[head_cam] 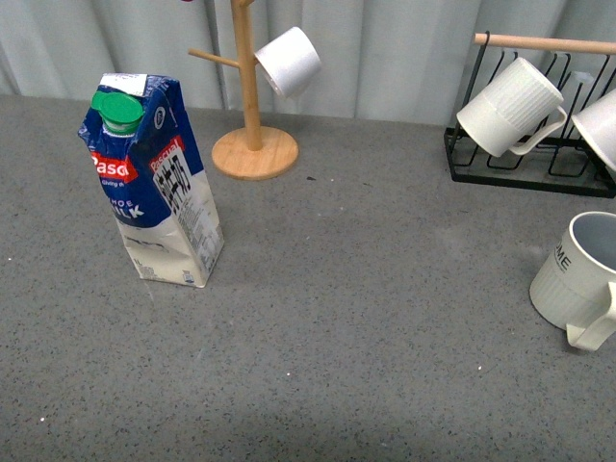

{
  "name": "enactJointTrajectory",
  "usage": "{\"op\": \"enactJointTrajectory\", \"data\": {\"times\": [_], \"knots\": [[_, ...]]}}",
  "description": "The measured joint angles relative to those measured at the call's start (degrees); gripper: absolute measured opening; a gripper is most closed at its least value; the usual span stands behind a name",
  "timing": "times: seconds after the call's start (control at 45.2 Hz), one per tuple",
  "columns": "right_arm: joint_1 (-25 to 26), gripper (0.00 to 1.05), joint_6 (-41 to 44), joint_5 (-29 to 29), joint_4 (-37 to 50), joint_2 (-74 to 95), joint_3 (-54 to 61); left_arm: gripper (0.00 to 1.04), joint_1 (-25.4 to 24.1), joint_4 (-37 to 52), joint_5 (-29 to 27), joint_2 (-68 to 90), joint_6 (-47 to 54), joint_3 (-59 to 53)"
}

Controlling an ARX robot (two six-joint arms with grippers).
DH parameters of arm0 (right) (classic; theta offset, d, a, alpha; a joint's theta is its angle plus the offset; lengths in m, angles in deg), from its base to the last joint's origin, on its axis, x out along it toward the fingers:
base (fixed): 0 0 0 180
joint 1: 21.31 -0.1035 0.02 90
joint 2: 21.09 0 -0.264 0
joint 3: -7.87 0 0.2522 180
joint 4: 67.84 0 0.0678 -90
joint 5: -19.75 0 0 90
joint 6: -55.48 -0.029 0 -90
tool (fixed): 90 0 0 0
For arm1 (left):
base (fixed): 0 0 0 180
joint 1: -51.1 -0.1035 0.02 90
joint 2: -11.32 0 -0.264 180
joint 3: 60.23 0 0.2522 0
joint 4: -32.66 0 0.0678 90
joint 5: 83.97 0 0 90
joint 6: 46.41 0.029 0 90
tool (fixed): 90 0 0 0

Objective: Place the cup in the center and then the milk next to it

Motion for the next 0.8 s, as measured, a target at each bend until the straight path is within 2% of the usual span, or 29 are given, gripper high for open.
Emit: {"op": "enactJointTrajectory", "data": {"times": [0.796], "knots": [[0.0,0.95,0.0,0.0,0.0,0.0,0.0,0.98,0.0,0.0,0.0,0.0,0.0,0.0]]}}
